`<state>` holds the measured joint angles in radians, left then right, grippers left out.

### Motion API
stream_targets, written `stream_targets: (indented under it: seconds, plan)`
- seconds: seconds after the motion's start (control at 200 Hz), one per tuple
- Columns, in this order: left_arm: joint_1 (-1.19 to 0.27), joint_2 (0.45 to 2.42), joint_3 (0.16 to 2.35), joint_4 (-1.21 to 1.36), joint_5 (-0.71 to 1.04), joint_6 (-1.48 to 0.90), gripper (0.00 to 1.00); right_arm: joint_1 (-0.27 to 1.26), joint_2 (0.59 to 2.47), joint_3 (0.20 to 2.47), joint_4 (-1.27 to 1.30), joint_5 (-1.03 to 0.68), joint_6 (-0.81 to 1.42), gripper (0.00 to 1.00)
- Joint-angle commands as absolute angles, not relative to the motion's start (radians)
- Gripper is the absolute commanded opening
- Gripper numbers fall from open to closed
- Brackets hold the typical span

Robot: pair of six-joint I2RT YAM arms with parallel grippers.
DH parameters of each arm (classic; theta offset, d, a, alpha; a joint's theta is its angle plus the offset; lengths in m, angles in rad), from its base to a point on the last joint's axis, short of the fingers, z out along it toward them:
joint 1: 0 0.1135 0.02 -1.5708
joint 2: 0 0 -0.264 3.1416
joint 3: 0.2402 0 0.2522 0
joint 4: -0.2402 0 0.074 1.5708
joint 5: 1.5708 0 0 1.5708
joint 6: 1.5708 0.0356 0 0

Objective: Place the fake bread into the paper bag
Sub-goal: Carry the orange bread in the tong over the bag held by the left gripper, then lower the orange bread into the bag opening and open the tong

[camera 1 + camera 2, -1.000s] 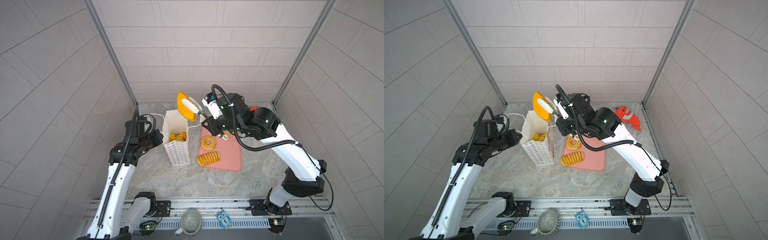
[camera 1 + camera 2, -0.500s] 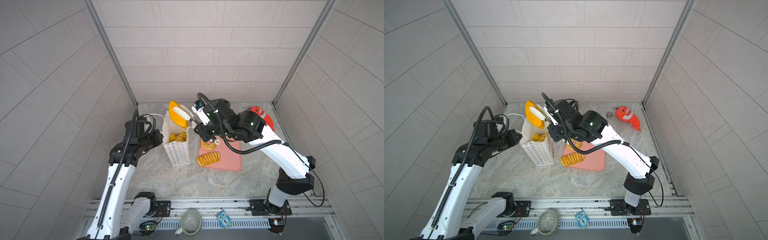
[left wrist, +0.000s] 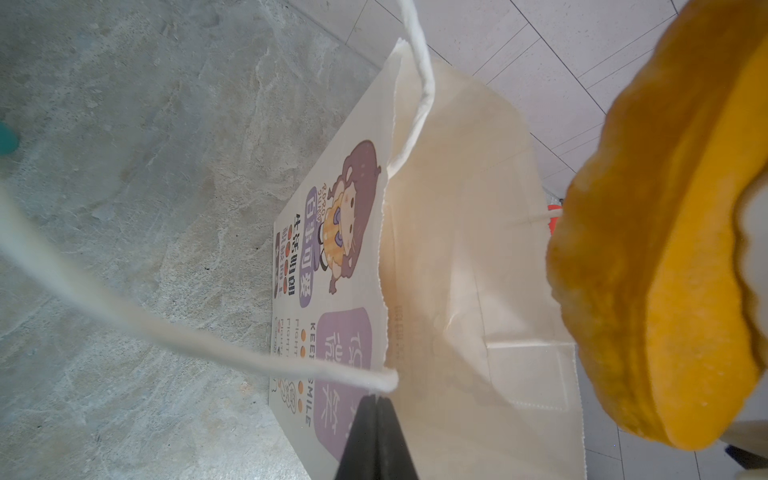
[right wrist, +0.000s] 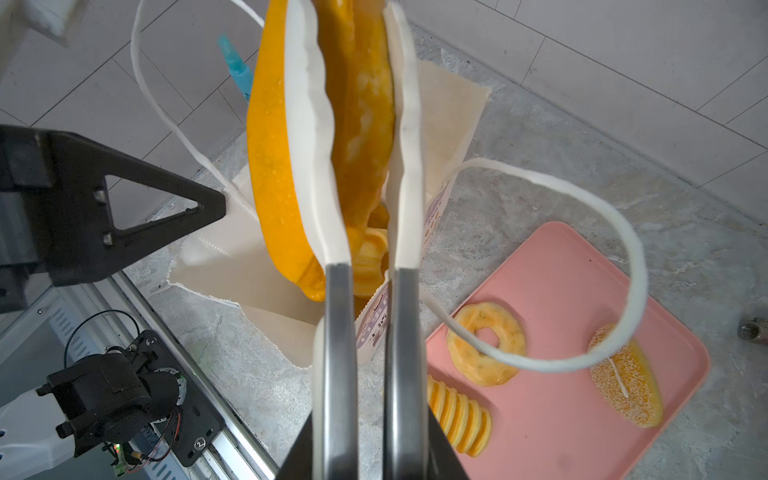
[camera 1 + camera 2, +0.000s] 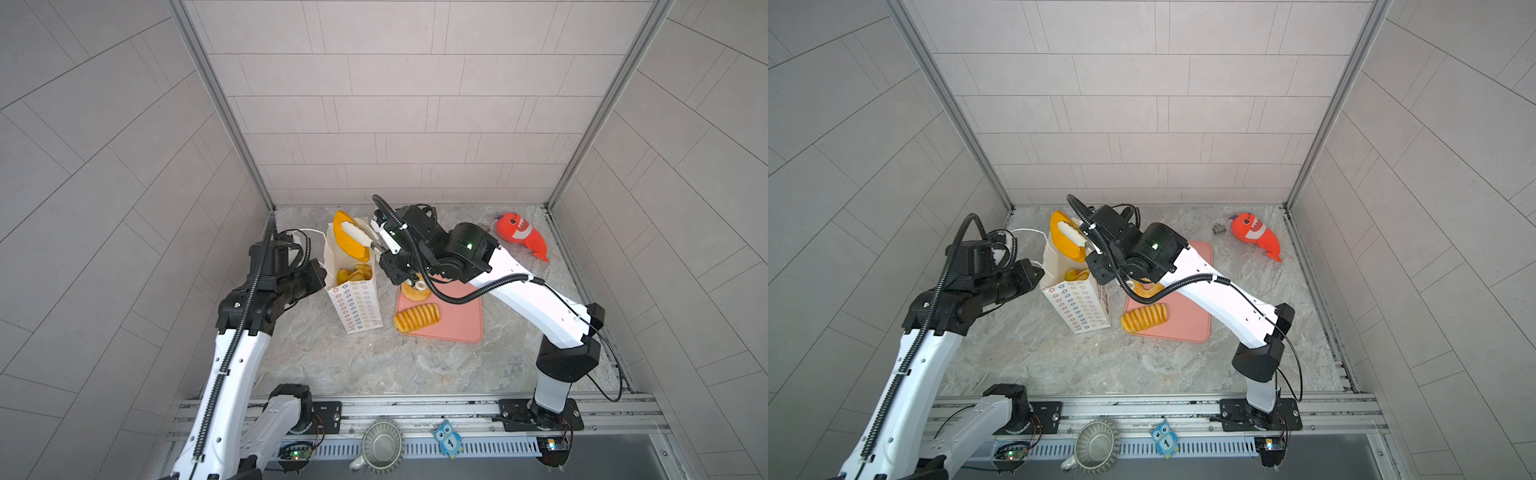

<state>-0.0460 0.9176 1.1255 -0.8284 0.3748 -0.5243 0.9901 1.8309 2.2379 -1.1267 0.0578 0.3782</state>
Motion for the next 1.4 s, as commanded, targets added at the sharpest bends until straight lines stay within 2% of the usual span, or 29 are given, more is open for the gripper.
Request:
stream_targets:
  seconds: [0.0,0.871,1.211,1.396]
  plan:
    - [-0.041,0.903,1.129,-0.831,0.382,-0.527,0.04,0.996,1.829,2.235,-1.097,0.101,0.379,0.30]
    - [-0.042,0.915,1.127,-0.827,0.379,-0.527,0.04,0.965,1.897,2.187,-1.106,0.138,0.334,0.34]
    - [-0.041,0.918,1.131,-0.826,0.377,-0.529,0.04,0.966,1.874,2.214,-1.108,0.117,0.333,0.45]
    - [-0.041,0.917,1.135,-0.827,0.380,-0.531,0.04,0.968,1.854,2.214,-1.109,0.117,0.333,0.45]
